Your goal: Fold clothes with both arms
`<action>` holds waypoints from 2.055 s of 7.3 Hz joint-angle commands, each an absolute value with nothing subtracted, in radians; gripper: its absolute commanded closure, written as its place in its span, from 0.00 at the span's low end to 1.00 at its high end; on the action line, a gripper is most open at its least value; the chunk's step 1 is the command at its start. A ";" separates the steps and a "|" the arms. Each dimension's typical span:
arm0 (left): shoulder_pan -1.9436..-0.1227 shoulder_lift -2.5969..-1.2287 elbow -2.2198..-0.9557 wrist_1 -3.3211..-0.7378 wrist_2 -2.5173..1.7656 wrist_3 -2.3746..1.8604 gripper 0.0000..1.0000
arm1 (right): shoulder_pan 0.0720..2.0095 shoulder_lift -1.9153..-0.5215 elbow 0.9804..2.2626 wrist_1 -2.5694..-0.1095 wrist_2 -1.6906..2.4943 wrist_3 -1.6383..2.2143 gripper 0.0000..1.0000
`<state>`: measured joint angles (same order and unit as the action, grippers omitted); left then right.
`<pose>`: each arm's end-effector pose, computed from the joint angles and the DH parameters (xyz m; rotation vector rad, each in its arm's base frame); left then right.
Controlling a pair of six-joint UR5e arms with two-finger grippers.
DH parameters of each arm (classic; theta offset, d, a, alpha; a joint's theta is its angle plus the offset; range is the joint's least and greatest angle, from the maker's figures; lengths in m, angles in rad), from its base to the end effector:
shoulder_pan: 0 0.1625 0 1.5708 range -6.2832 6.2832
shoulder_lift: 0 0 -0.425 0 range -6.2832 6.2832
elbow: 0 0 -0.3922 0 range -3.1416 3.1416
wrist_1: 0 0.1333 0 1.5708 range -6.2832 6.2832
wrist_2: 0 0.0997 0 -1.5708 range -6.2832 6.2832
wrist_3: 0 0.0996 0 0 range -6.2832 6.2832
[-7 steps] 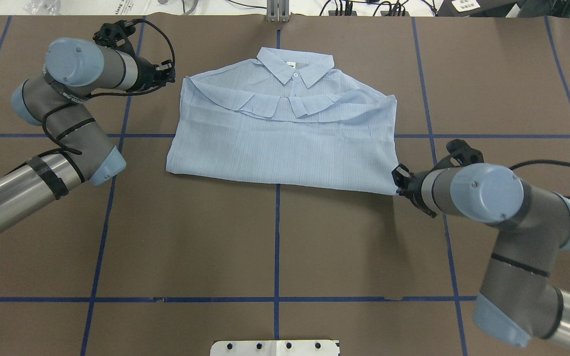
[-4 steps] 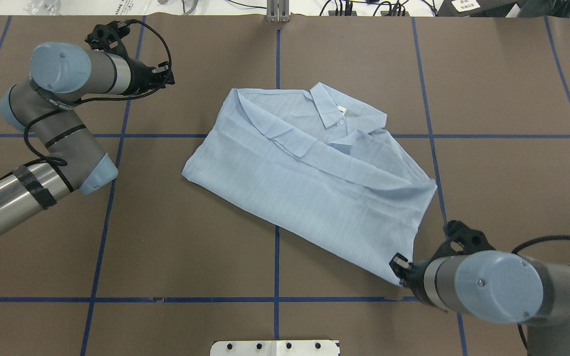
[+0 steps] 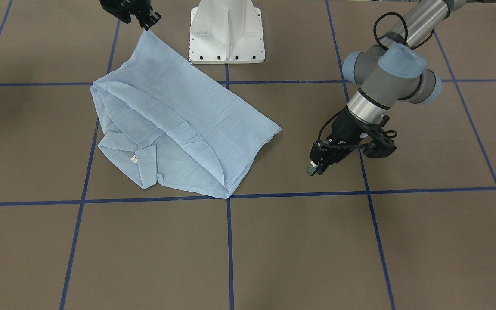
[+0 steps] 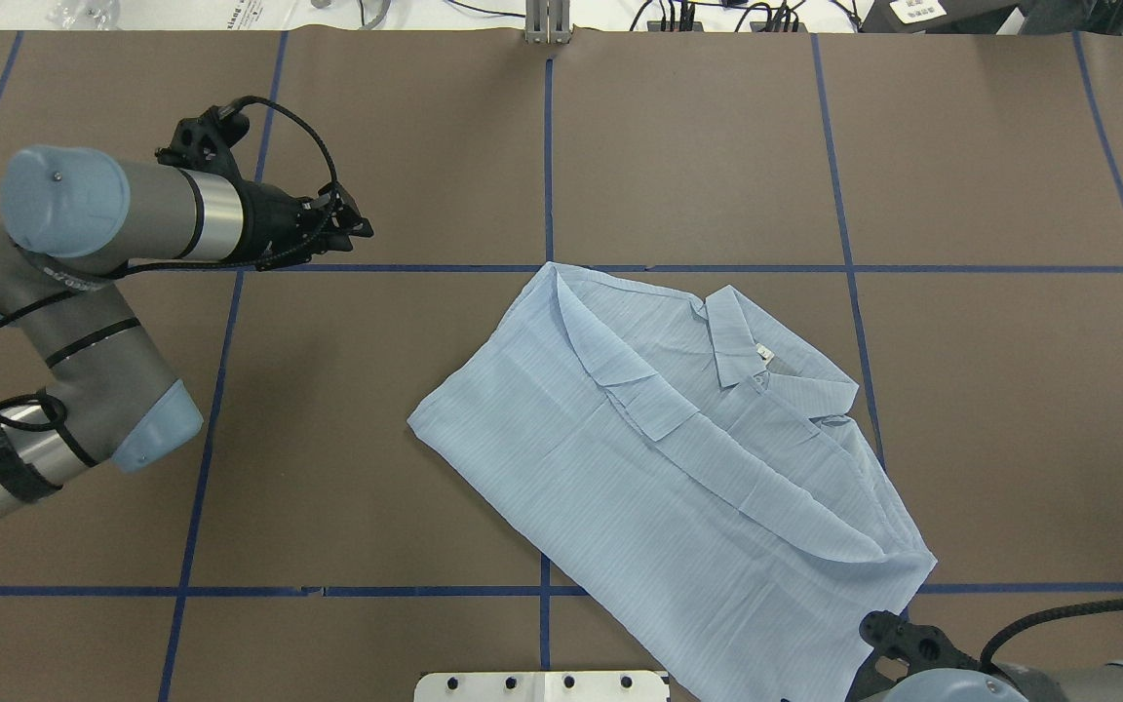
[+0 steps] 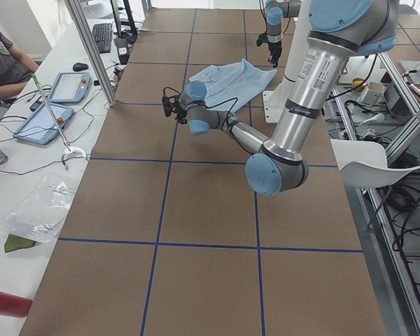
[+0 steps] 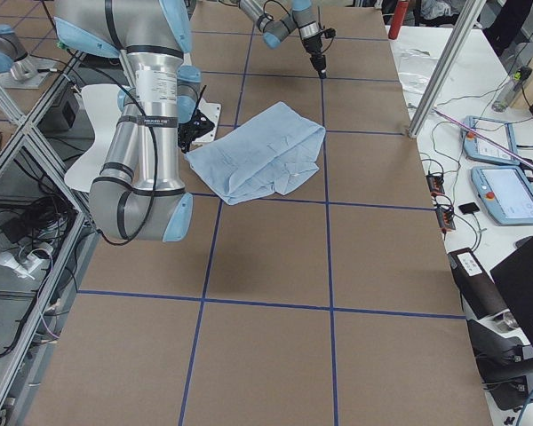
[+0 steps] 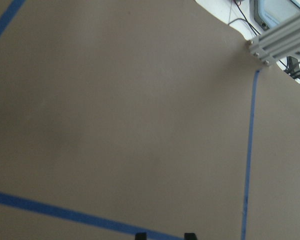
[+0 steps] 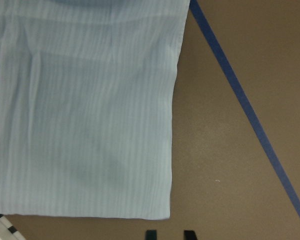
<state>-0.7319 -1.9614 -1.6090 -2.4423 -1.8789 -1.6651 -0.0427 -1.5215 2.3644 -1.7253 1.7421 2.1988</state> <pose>0.4047 -0.5021 0.3217 0.1558 1.3211 -0.5027 -0.4258 -0.0982 0.3066 -0.3855 -0.6008 0.5016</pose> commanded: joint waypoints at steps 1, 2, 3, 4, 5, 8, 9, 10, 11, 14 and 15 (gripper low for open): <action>-0.610 -1.863 -1.748 -2.441 -1.849 -1.822 0.54 | 0.131 -1.462 2.385 -1.727 1.755 2.195 0.00; -0.538 -1.839 -1.775 -2.413 -1.771 -1.891 0.48 | 0.250 -1.409 2.369 -1.733 1.756 2.186 0.00; -0.462 -1.856 -1.773 -2.360 -1.699 -1.969 0.46 | 0.346 -1.404 2.355 -1.729 1.756 2.166 0.00; -0.431 -1.891 -1.766 -2.305 -1.691 -1.971 0.40 | 0.423 -1.384 2.323 -1.729 1.746 2.082 0.00; -0.417 -1.926 -1.764 -2.233 -1.675 -1.973 0.30 | 0.508 -1.381 2.266 -1.721 1.747 2.024 0.00; -0.393 -1.960 -1.741 -2.180 -1.663 -1.973 0.30 | 0.603 -1.280 2.136 -1.715 1.753 1.948 0.00; -0.387 -1.957 -1.740 -2.180 -1.663 -1.973 0.30 | 0.615 -1.273 2.117 -1.715 1.753 1.948 0.00; -0.382 -1.959 -1.732 -2.180 -1.663 -1.973 0.30 | 0.626 -1.272 2.111 -1.713 1.753 1.950 0.00; -0.374 -1.960 -1.723 -2.180 -1.663 -1.974 0.31 | 0.630 -1.272 2.109 -1.713 1.753 1.950 0.00; -0.371 -1.956 -1.715 -2.180 -1.664 -1.976 0.50 | 0.646 -1.272 2.031 -1.574 1.753 1.956 0.00; -0.371 -1.950 -1.715 -2.180 -1.663 -1.996 0.72 | 0.652 -1.272 2.017 -1.572 1.753 1.954 0.00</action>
